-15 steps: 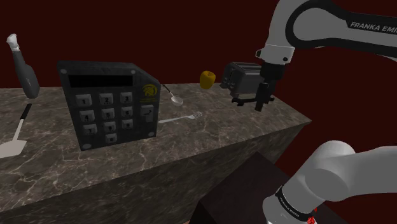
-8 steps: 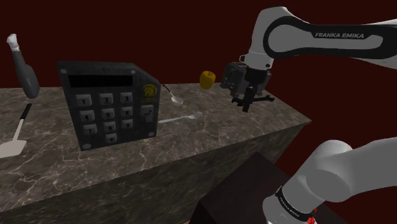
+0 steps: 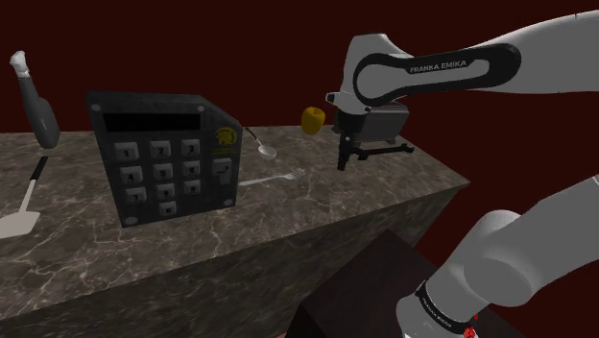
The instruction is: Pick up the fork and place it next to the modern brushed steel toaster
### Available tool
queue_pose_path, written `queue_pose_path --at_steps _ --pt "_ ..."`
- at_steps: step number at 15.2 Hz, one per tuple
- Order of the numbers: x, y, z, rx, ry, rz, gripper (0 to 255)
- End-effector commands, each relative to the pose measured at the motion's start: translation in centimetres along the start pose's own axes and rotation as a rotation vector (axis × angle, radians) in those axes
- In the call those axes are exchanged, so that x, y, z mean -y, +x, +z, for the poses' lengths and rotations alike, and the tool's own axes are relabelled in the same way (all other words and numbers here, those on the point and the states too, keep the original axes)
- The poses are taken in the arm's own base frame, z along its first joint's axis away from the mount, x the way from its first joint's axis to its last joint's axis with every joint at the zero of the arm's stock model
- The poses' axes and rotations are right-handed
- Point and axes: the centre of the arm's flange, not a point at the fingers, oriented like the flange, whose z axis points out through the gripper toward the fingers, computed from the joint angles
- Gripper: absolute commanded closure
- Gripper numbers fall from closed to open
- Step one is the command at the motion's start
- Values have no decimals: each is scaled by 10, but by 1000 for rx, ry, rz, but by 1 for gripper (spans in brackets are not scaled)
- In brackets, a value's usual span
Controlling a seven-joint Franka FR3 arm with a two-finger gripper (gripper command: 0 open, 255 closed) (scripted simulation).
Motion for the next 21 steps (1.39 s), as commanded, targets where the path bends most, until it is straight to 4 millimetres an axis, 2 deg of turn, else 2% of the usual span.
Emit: queue_pose_path --at_steps 1,7,13,21 --pt "-5 24 7 -9 -12 -73 0" --pt "-16 91 38 -32 -45 -282 0" --pt "-14 157 65 -53 -76 -482 0" --pt "-17 160 105 -53 -76 -482 0"
